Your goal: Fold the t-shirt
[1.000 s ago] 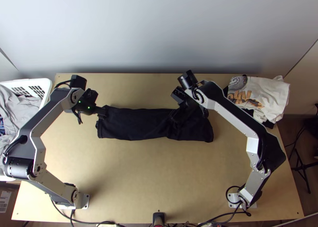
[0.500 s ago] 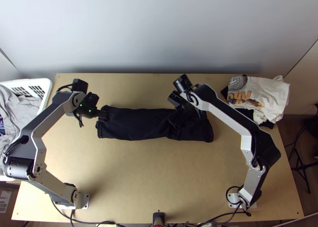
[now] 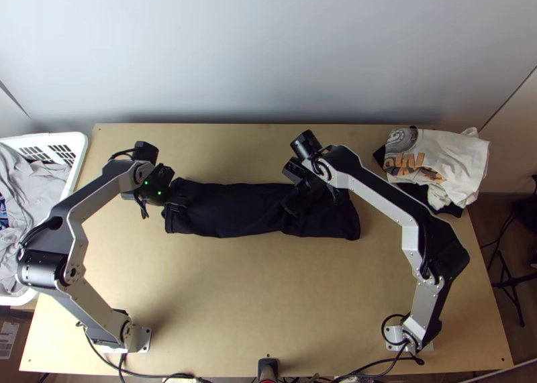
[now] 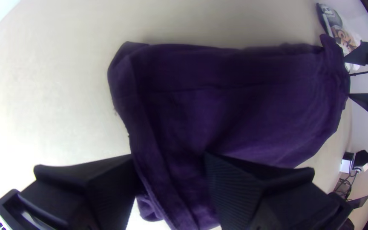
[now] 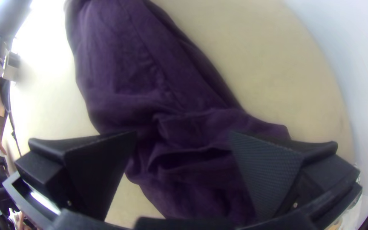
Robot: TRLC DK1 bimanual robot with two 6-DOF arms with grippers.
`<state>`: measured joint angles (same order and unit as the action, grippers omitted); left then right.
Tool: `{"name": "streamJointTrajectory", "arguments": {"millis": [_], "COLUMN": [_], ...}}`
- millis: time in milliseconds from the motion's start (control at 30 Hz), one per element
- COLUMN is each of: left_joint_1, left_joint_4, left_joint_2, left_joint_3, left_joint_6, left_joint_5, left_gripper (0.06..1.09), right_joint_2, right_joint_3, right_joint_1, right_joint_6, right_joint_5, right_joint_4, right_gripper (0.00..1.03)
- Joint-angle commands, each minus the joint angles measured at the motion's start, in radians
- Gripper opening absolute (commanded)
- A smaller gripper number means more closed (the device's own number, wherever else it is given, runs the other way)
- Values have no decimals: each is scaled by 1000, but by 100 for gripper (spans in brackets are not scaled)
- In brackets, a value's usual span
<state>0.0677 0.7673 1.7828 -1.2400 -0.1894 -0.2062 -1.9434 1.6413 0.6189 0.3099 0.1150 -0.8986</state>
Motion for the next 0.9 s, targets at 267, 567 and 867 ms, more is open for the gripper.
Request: {"name": "streamJointTrajectory", "arguments": {"millis": [267, 567, 867], "left_joint_1": [14, 49, 83], "left_joint_4": [10, 78, 178], "left_joint_2": [38, -48, -134], "left_joint_3": [-9, -52, -142], "left_joint_6": [4, 24, 50], "left_joint_5": [-12, -38, -67], "left_gripper": [9, 9, 9], "right_joint_2": [0, -29, -75], "right_joint_3": [-21, -63, -101], "right_joint_1": [27, 81, 93], "right_joint_6": [0, 5, 0], "right_joint_5": [0, 2, 3], "right_joint_4": [3, 41, 89], "right_gripper": [99, 99, 99]}}
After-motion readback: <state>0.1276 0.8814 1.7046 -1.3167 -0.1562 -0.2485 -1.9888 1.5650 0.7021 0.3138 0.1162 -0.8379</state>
